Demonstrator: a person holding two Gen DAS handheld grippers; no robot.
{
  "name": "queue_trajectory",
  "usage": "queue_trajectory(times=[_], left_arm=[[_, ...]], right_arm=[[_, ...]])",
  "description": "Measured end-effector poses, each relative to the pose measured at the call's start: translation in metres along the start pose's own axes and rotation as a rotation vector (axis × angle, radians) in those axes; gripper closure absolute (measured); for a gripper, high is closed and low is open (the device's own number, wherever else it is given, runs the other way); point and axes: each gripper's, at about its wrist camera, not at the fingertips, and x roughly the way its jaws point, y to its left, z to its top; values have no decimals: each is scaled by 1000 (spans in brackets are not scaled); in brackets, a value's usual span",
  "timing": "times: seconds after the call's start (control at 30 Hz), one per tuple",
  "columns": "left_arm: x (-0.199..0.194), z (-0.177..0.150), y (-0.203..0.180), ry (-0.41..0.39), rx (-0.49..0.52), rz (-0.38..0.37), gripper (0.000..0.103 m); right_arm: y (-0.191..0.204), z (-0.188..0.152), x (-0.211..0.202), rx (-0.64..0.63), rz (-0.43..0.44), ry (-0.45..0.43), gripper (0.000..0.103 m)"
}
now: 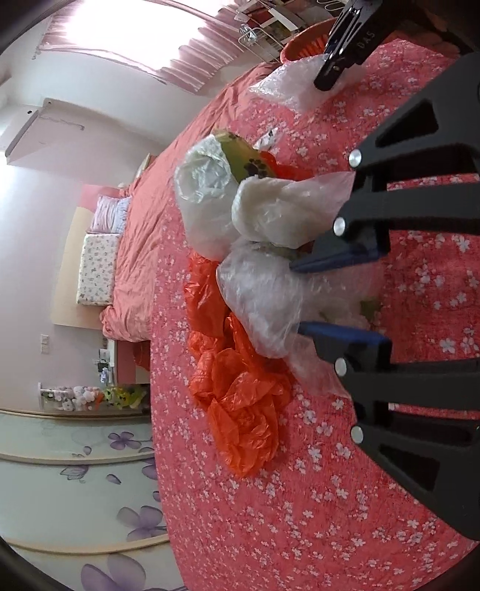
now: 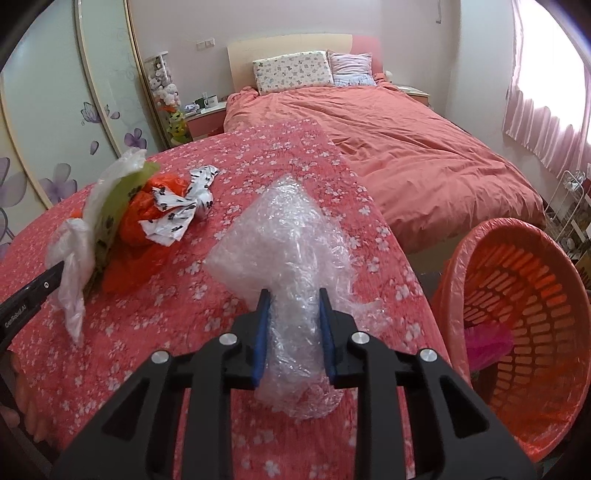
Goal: Collect trash
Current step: 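Grasp the bubble wrap with the right gripper while the left gripper grasps a clear bag, then carry bubble wrap and clear bag over the orange basket and open both grippers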
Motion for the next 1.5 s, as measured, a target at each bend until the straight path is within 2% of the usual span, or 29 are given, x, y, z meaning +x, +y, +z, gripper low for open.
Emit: queue_trajectory(times=[0.07, 0.13, 0.33, 0.87, 1.17, 1.5], left_arm=[[-5, 0, 0, -14, 8, -1, 88], [-12, -1, 2, -25, 12, -7, 92], [-29, 2, 2, -59, 3, -13, 96], [-84, 13, -21, -147, 15, -70, 97], [-106, 11, -63, -184, 62, -151, 97], [-101, 4, -124, -170, 129, -267, 97]], right_arm=[[-1, -2, -6, 7, 6, -8, 78], [0, -4, -10, 11, 11, -12, 78], [1, -10, -28, 14, 25, -28, 78], [-14, -13, -95, 36, 42, -126, 78], [-40, -19, -129, 65, 27, -173, 78], [-82, -28, -156, 125, -26, -221, 78]])
